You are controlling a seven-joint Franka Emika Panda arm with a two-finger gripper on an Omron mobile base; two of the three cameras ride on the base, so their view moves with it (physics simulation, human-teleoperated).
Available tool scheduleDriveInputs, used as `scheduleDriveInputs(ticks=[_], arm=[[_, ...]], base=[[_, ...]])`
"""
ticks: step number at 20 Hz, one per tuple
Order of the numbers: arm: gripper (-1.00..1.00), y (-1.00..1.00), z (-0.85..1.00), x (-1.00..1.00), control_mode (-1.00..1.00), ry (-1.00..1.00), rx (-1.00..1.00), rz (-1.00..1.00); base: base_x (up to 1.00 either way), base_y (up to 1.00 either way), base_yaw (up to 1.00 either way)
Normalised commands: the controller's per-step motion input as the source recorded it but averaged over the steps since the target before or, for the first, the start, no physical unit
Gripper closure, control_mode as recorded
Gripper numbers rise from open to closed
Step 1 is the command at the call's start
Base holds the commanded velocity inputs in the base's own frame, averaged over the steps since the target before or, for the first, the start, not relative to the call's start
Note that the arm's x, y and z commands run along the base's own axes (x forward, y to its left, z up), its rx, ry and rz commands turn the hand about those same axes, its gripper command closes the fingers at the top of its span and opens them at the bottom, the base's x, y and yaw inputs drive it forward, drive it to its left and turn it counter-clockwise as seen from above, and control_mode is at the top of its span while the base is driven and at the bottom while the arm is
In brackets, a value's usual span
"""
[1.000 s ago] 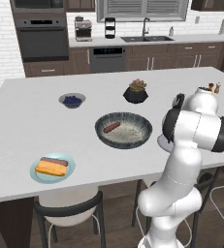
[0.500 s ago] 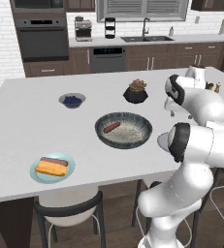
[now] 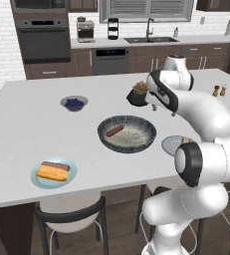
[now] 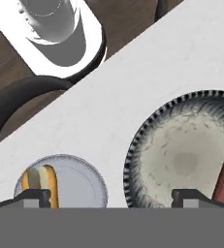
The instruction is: Place one bun and one sausage from the bowl on each plate.
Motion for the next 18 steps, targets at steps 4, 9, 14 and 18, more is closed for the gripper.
scheduleDriveInputs(ticks=[4,9,14,18], arm=[[-1.00,0.59,-0.33,0.25,-1.00,-0.06,0.39,-0.10],[-1.00,0.32,-0.56,0.54,-1.00,-0.03,0.34,0.00],[-1.00,0.93,-0.32,0.75,-1.00,-0.08,0.02,0.00],[-1.00,0.79,-0.33,0.75,-1.00,0.18,-0.09,-0.04]], base=[[0.00,0.00,0.00],[0.00,0.00,0.00],[0.00,0.00,0.00],[0.00,0.00,0.00]])
